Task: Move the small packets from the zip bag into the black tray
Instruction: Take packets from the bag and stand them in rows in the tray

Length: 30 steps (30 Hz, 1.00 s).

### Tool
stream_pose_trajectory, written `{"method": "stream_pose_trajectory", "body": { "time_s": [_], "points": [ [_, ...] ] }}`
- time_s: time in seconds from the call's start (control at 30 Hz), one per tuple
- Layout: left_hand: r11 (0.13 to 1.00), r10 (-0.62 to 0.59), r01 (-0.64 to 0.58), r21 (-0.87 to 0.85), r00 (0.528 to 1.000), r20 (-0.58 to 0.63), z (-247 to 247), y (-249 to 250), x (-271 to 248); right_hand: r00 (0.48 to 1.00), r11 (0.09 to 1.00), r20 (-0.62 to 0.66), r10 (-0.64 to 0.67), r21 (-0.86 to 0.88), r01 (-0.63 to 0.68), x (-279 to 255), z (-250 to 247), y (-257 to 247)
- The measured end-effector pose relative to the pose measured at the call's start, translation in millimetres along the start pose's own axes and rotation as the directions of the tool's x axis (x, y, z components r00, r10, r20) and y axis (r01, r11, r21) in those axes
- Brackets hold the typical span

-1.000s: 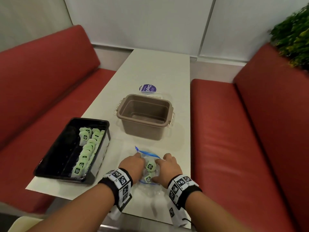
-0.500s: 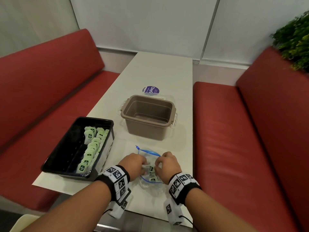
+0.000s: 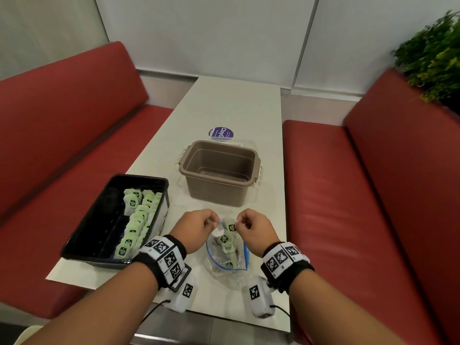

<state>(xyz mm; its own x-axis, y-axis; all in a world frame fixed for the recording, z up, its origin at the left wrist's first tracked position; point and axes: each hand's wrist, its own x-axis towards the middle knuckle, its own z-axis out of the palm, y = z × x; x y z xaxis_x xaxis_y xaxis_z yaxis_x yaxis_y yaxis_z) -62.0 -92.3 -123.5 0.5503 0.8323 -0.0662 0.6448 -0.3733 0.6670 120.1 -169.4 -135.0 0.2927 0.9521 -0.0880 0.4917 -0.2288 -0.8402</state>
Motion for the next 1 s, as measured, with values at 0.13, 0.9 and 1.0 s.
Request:
{"method": "stream_pose_trajectory", "body": {
  "time_s": [0.13, 0.9, 1.0],
  "points": [
    [0.989, 0.116, -0.117, 0.090, 0.993, 0.008, -13, 2, 8, 0.997, 0.996, 0.047, -0.064, -0.061, 0.067, 4, 3, -14],
    [0.992, 0.108, -0.109, -0.064, 0.994, -0.016, -175, -80, 11, 0.992, 0.985, -0.018, -0.124, 0.116, 0.125, 70, 92, -170],
    [0.995, 0.066, -0.070, -0.074, 0.996, -0.066, -201, -105, 9, 0.994, 0.993, 0.013, -0.104, 0.050, 0.103, 85, 116, -183]
  ]
}}
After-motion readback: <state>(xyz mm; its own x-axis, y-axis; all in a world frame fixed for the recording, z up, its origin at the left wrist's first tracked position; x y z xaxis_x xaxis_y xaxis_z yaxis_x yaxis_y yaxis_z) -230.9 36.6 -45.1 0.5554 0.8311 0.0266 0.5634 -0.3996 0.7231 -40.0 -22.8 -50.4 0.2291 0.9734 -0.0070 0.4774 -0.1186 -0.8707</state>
